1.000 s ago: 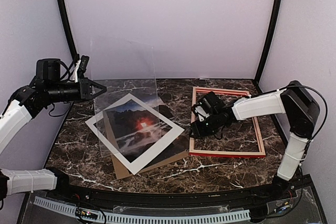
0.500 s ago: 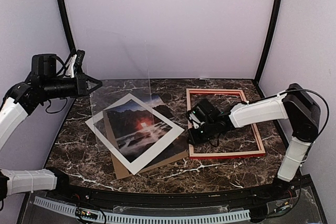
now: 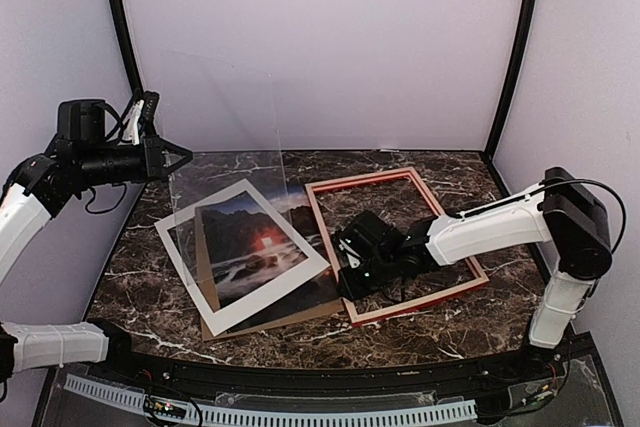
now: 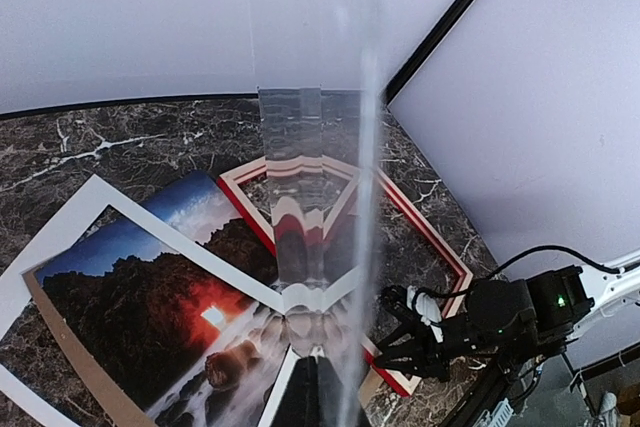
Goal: Put the photo into the frame
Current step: Move the frame body to the center of the board.
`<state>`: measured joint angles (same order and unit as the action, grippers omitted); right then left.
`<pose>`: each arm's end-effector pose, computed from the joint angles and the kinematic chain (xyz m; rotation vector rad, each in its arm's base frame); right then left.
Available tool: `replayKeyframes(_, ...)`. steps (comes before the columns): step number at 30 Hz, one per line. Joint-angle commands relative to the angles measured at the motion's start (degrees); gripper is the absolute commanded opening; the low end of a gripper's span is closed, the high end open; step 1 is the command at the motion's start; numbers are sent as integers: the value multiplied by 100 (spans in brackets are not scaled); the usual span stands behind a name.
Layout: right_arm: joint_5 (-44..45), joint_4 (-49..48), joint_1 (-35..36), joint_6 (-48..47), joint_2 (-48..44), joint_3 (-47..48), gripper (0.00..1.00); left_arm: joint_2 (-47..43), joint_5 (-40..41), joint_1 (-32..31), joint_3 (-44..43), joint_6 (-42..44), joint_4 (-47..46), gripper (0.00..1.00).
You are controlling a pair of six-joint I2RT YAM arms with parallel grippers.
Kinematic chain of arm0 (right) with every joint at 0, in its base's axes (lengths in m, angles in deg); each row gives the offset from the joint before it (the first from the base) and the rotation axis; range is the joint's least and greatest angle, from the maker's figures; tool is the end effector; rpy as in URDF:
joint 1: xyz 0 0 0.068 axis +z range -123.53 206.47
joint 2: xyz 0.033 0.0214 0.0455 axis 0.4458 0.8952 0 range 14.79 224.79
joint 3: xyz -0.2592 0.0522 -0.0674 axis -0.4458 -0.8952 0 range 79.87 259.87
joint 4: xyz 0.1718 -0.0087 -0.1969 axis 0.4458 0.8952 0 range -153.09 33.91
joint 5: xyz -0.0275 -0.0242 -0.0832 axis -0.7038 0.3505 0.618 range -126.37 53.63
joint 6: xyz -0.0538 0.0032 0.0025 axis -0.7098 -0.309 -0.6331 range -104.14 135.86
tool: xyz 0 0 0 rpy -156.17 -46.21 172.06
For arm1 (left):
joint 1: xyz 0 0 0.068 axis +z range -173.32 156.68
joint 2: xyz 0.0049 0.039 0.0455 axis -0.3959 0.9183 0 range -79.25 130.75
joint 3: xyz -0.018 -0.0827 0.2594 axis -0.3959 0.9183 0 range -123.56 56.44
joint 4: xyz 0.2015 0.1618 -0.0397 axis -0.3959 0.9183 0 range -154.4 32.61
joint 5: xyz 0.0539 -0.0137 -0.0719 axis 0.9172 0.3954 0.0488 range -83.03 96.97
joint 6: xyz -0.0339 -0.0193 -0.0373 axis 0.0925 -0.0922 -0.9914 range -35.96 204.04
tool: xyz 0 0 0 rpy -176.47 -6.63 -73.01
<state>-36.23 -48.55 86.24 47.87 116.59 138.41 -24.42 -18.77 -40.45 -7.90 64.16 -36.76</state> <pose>0.1774 0.3040 0.1551 -0.6454 2.6162 0.5563 0.1869 -0.0738 0.3959 0.2719 1.9283 -0.8583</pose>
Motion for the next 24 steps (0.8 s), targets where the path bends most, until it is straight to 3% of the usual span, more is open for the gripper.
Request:
replayKeyframes(1, 76, -308, 358, 364, 187, 254, 26, -58, 57, 7, -272, 105, -17, 0)
replayKeyframes(14, 1137, -870, 250, 1472, 68, -327, 19, -64, -20, 7, -106, -46, -198, 0)
replayKeyframes(24, 1362, -1035, -131, 1768, -387, -936, 16, -34, -94, 7, 0, -94, -326, 0)
